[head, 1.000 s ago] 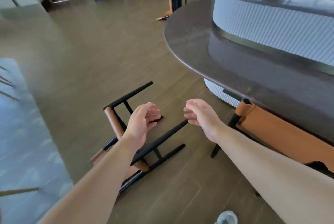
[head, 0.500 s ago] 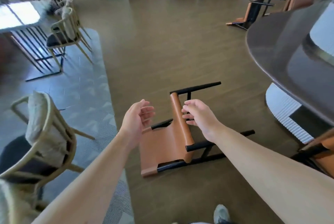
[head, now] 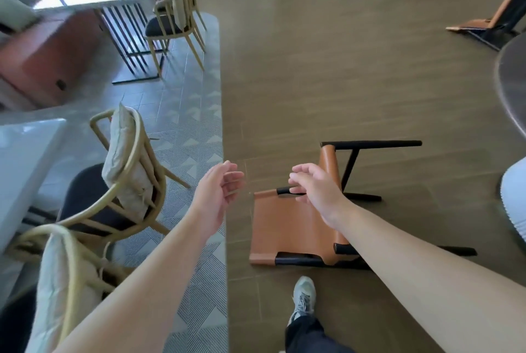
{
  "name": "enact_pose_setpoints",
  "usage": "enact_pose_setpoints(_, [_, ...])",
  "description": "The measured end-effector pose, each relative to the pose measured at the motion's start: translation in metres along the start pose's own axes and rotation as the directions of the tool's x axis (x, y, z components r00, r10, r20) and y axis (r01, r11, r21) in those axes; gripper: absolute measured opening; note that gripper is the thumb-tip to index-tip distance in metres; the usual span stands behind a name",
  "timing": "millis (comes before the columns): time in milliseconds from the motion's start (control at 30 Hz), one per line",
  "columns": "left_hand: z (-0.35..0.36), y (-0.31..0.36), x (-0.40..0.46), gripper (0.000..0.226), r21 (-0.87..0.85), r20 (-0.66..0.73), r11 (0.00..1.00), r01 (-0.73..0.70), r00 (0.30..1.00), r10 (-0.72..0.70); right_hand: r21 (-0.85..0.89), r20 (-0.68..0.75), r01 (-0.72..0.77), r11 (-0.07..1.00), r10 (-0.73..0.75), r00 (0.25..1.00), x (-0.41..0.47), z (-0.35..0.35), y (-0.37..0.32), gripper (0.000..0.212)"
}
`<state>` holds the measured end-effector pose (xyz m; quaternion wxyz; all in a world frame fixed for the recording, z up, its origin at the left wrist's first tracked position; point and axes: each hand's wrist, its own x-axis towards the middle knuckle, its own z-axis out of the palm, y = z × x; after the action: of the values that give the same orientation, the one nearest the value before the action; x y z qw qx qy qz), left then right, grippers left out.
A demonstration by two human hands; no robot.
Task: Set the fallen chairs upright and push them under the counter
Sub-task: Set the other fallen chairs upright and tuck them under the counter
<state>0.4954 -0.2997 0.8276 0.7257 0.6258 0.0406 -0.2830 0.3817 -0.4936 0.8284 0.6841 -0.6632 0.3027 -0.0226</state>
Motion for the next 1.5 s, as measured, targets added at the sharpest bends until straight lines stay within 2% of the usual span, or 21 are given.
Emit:
enact_pose_setpoints(167, [0.007,0.006,0.043,0.033,0.037,-0.054,0.998,0.05,0.997,-0.048,0.028,0.057,-0.056,0.998,0.054,0.997,0.061,0.001,-0.002,0.017])
enact_pose_setpoints(433, [0.054,0.014,0.12,0.043,0.109,-0.056,0.987,0.117,0.992,-0.111,0.049,0.073,-0.117,0.992,0.113,0.991,0.148,-0.022,-0.012,0.015])
enact_pose_setpoints(500, [0.059,0.014,0.134,0.042,0.118,-0.065,0.984,0.133,0.99,-0.126,0.048,0.079,-0.132,0.99,0.128,0.989,0.165,-0.024,-0.014,0.014])
enact_pose_setpoints(667, [0.057,0.008,0.165,0.023,0.105,-0.092,0.979,0.176,0.982,-0.166,0.047,0.085,-0.159,0.986,0.155,0.984,0.194,-0.019,-0.013,0.014])
enact_pose_setpoints(833, [0.053,0.004,0.199,0.022,0.095,-0.072,0.969,0.227,0.973,-0.221,0.037,0.047,-0.188,0.981,0.186,0.981,0.215,-0.016,-0.005,0.016])
enact_pose_setpoints(900, [0.051,0.004,0.212,0.028,0.111,-0.043,0.962,0.249,0.968,-0.246,0.031,0.021,-0.204,0.978,0.204,0.979,0.224,-0.013,-0.001,0.017])
enact_pose_setpoints(1000, [0.041,0.006,0.233,0.044,0.137,0.001,0.951,0.276,0.96,-0.279,0.031,-0.026,-0.227,0.973,0.228,0.973,0.237,0.0,0.003,0.022])
enact_pose_setpoints(1067, [0.029,0.007,0.249,0.045,0.155,0.03,0.943,0.295,0.952,-0.303,0.039,-0.063,-0.242,0.97,0.244,0.968,0.245,0.015,0.005,0.024])
enact_pose_setpoints(1300, [-0.025,0.002,0.306,0.036,0.208,0.144,0.907,0.366,0.906,-0.398,0.028,-0.215,-0.317,0.948,0.316,0.924,0.262,0.089,0.02,0.022])
enact_pose_setpoints(1500, [-0.066,-0.032,0.352,0.018,0.237,0.146,0.888,0.393,0.89,-0.433,-0.045,-0.22,-0.382,0.923,0.364,0.905,0.288,0.138,0.054,0.025])
